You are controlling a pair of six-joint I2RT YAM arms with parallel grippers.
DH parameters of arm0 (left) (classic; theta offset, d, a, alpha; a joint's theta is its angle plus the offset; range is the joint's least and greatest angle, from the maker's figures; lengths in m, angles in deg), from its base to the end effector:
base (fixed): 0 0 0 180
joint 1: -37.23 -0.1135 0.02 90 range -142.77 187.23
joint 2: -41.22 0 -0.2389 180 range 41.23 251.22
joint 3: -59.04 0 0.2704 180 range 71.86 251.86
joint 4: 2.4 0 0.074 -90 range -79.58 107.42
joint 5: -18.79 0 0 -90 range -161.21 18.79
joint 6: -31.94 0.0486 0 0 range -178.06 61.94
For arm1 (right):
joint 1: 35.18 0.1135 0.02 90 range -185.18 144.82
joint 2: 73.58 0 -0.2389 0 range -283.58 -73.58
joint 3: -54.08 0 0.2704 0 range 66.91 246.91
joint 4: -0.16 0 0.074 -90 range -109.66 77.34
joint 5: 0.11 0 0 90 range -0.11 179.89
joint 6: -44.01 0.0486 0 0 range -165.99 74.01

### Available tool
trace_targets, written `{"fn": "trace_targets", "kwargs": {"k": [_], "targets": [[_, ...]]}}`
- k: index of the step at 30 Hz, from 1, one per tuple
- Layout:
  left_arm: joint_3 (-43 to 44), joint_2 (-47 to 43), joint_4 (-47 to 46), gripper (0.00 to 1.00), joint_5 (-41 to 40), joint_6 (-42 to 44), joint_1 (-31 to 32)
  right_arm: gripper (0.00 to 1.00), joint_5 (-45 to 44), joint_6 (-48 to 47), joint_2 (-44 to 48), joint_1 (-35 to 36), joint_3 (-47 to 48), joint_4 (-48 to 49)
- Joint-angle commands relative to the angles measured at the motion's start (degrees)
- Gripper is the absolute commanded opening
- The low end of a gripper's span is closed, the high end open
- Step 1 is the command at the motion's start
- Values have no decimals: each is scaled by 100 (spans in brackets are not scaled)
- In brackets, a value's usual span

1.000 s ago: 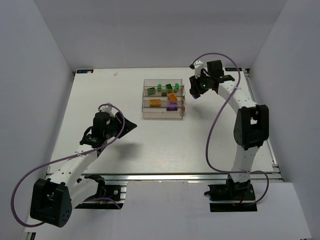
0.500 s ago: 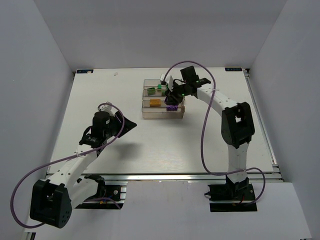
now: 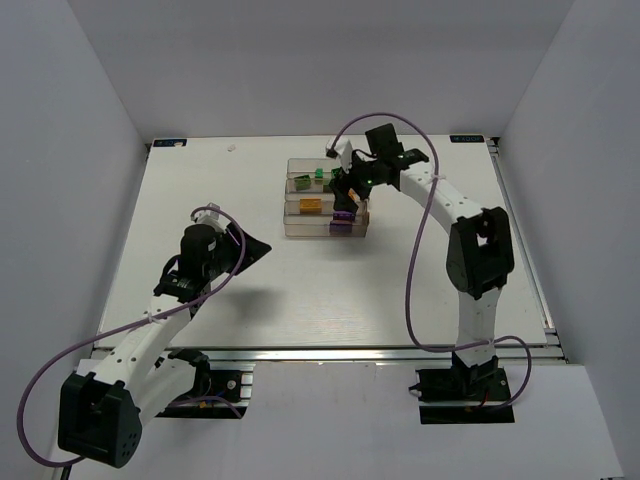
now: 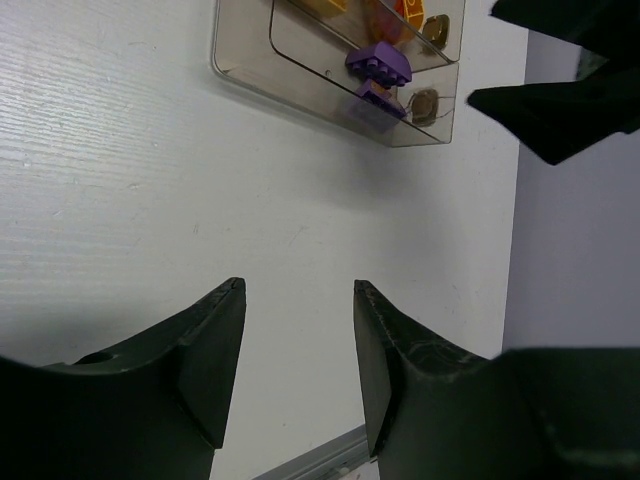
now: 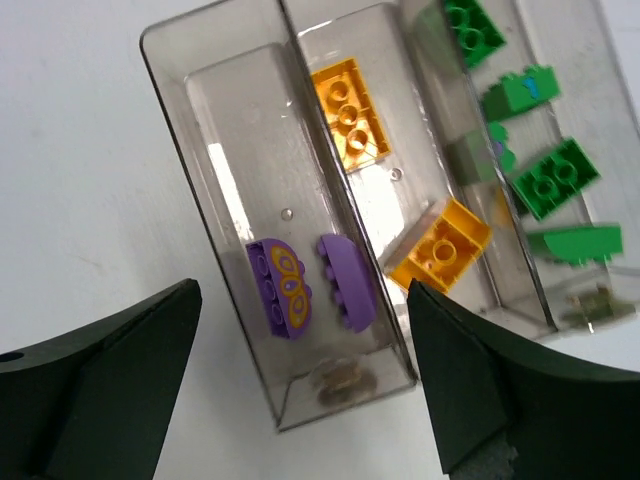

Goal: Sort the legos into containers by color

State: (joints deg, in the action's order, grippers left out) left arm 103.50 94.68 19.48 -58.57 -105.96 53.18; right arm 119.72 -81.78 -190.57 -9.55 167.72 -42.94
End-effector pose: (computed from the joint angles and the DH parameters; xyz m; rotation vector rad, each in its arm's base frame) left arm 0.2365 -0.0787 0.2008 -0.4775 2.1754 -0.8756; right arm 0.4209 0.2287 0.2264 -1.3810 1.8471 0.5273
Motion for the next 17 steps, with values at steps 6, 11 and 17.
{"fn": "trace_targets", "kwargs": {"k": [6,11,17], "targets": [[123,-265,-211,62,124,255,23,89,-1055,2058,1799,-198,-341,-373],[395,-212,-317,72,247,579,23,89,-1522,2295,2994,-295,-1984,423],[668,-195,-388,87,405,790,23,89,-1646,2559,3875,-313,-2917,1172]]}}
